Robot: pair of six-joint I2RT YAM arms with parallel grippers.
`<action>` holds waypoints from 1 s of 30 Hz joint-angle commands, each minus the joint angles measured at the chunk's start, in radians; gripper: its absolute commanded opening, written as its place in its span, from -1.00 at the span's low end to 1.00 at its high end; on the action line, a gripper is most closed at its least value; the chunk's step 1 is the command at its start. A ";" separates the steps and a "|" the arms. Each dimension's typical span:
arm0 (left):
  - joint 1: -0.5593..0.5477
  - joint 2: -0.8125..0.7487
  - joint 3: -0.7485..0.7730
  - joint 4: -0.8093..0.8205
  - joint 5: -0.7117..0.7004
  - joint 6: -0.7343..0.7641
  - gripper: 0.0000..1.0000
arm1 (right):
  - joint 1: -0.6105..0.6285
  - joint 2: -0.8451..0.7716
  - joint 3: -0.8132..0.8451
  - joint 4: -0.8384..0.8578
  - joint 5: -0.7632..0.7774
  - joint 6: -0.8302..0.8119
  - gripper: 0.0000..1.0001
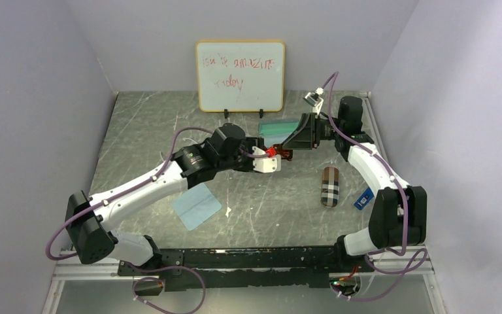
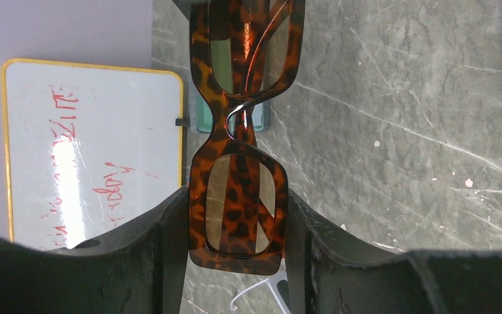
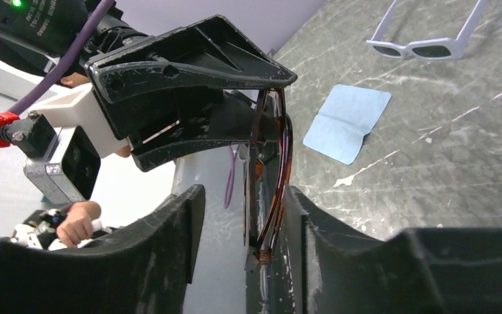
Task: Organize the sunglasses
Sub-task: Fold the sunglasses.
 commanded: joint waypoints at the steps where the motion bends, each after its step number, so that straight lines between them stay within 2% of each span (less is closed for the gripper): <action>1: -0.003 -0.008 -0.015 0.045 -0.003 -0.014 -0.28 | -0.006 -0.039 0.105 -0.337 -0.026 -0.400 0.22; 2: -0.004 -0.008 -0.017 0.044 -0.001 -0.016 -0.28 | -0.008 -0.043 0.140 -0.466 -0.009 -0.549 0.47; 3: -0.004 -0.010 -0.018 0.043 0.002 -0.018 -0.28 | -0.010 -0.046 0.178 -0.616 0.024 -0.752 0.93; 4: -0.004 -0.011 -0.021 0.042 0.003 -0.020 -0.28 | -0.011 -0.048 0.216 -0.745 0.056 -0.928 0.99; 6: -0.003 -0.015 -0.025 0.043 0.007 -0.025 -0.28 | -0.011 -0.051 0.272 -0.950 0.117 -1.243 1.00; 9: -0.005 -0.020 -0.031 0.040 0.020 -0.035 -0.28 | -0.011 -0.076 0.299 -1.071 0.199 -1.514 1.00; 11: -0.005 -0.016 -0.028 0.034 0.029 -0.046 -0.28 | -0.011 -0.134 0.277 -1.092 0.258 -1.682 1.00; 16: -0.003 -0.005 -0.031 0.034 0.038 -0.072 -0.27 | -0.011 -0.347 0.046 -0.950 0.294 -1.967 1.00; 19: -0.003 0.004 -0.033 0.033 0.039 -0.078 -0.27 | -0.010 -0.357 0.032 -1.165 0.226 -2.265 1.00; 20: -0.004 0.007 -0.034 0.033 0.039 -0.080 -0.27 | -0.010 -0.350 0.032 -1.205 0.203 -2.316 1.00; 22: -0.005 0.010 -0.035 0.035 0.039 -0.082 -0.27 | -0.006 -0.357 0.017 -1.187 0.174 -2.312 1.00; 25: -0.003 0.018 -0.031 0.031 0.044 -0.083 -0.27 | 0.017 -0.398 -0.027 -0.966 0.199 -2.080 0.99; 30: -0.004 0.034 -0.019 0.022 0.049 -0.087 -0.26 | 0.061 -0.383 -0.025 -0.811 0.284 -1.890 0.94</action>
